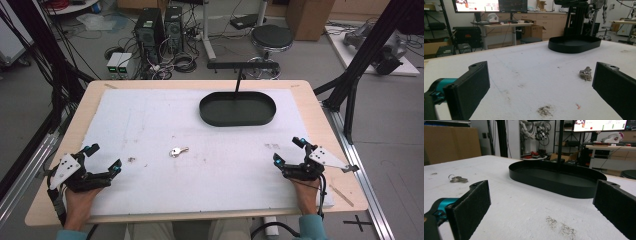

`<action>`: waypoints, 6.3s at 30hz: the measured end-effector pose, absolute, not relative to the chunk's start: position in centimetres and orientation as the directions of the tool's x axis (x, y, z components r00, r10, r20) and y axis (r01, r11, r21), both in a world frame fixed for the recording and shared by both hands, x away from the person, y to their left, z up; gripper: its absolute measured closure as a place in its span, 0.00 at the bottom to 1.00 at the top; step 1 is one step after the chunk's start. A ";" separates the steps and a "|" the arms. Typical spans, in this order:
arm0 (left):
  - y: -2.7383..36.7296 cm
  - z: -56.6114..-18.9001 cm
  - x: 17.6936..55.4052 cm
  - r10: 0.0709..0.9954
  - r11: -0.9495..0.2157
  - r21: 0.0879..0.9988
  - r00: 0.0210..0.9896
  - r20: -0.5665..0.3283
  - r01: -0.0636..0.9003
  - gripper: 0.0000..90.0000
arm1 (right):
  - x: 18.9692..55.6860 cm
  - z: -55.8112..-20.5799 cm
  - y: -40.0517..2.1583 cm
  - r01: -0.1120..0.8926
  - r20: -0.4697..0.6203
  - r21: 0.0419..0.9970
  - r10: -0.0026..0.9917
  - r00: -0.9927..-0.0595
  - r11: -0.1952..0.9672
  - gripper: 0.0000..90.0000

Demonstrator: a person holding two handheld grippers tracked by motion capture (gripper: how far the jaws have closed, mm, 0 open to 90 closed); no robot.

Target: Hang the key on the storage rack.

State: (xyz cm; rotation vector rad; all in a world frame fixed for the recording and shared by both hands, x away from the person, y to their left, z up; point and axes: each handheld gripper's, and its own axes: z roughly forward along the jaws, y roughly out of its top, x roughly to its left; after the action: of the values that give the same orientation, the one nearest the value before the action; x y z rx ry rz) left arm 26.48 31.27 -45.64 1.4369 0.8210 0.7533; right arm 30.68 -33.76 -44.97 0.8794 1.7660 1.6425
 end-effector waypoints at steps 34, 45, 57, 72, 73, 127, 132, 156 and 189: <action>26.1 -36.5 31.2 0.683 -0.294 0.944 0.724 0.097 0.151 0.02 | 30.6 -44.9 -33.7 0.080 0.021 0.996 0.781 -0.624 0.037 0.01; 22.5 -33.4 34.6 0.557 -0.475 0.844 0.828 0.070 0.248 0.02 | 30.6 -45.0 -33.7 0.081 0.024 0.996 0.779 -0.626 0.033 0.01; 18.4 -33.7 37.1 0.517 -0.609 0.725 0.854 0.055 0.322 0.02 | 30.6 -45.0 -33.7 0.077 0.019 0.996 0.780 -0.625 0.037 0.01; 16.1 -36.3 38.5 0.518 -0.685 0.620 0.854 0.047 0.382 0.02 | 30.7 -45.0 -33.8 0.072 0.019 0.997 0.781 -0.624 0.034 0.01; 16.0 -36.5 38.6 0.517 -0.691 0.612 0.855 0.045 0.385 0.02 | 30.6 -45.0 -33.8 0.080 0.026 0.996 0.779 -0.626 0.031 0.01; 13.8 -41.2 39.0 0.464 -0.783 0.464 0.886 -0.010 0.415 0.56 | 30.6 -45.0 -33.8 0.074 0.028 0.997 0.781 -0.624 0.024 0.01; 13.9 -41.2 39.0 0.464 -0.782 0.464 0.886 -0.013 0.417 0.63 | 30.6 -45.0 -33.8 0.074 0.028 0.997 0.781 -0.624 0.024 0.01; 14.1 -41.1 39.2 0.493 -0.770 0.446 0.869 -0.037 0.455 0.89 | 30.6 -45.0 -33.8 0.074 0.028 0.997 0.781 -0.624 0.024 0.01; 14.3 -40.3 39.2 0.509 -0.738 0.488 0.859 -0.048 0.465 0.98 | 30.7 -45.0 -33.8 0.068 0.023 0.997 0.779 -0.626 0.025 0.01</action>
State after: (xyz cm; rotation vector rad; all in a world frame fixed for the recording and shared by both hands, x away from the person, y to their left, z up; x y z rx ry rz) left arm 39.15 14.32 -40.33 2.5360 0.7122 0.1205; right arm 30.69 -33.79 -44.98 0.8630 1.7510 1.6540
